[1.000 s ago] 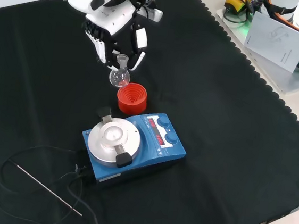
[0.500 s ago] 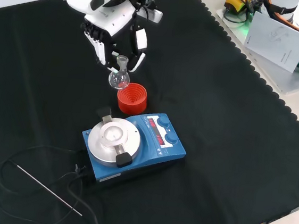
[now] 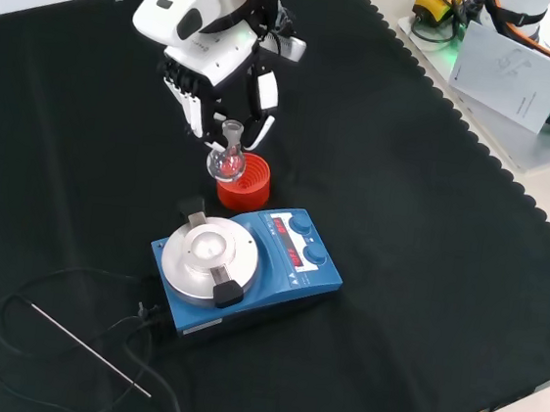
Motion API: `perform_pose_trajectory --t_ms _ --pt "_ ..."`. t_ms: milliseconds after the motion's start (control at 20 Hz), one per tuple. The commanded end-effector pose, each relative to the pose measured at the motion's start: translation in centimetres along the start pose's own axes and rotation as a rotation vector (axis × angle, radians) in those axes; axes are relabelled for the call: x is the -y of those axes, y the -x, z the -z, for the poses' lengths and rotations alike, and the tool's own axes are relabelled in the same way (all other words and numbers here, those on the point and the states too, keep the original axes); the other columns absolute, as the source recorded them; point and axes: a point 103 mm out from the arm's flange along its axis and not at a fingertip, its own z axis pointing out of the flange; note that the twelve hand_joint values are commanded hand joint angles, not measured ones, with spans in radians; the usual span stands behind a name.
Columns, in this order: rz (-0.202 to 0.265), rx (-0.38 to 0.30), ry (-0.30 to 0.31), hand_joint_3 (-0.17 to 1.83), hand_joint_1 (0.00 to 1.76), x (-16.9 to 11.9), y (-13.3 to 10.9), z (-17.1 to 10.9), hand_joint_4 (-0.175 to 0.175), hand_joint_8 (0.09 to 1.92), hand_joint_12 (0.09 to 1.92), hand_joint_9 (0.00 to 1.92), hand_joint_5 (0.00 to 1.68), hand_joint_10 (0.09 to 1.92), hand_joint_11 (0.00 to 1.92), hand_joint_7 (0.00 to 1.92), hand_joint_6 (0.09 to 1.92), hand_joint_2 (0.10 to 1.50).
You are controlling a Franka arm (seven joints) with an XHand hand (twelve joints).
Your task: Place the round-bottom flask on the heater.
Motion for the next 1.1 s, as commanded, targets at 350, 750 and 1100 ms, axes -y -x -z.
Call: perform_pose_trajectory --t_ms 350,750,1100 --pt "-0.001 -0.021 -0.004 0.97 1.33 -0.1 -1.0 -3.0 -0.175 0.68 0.92 1.74 1.23 0.34 1.7 1.46 0.72 0.46" --pt "-0.011 -0.015 -0.011 0.98 1.33 -0.2 -0.7 -4.0 -0.175 0.68 0.92 1.74 1.23 0.34 1.69 1.46 0.73 0.46" --pt "-0.022 0.01 -0.053 0.98 1.33 -1.0 0.0 -5.4 -0.175 0.68 0.92 1.74 1.23 0.34 1.69 1.46 0.73 0.46"
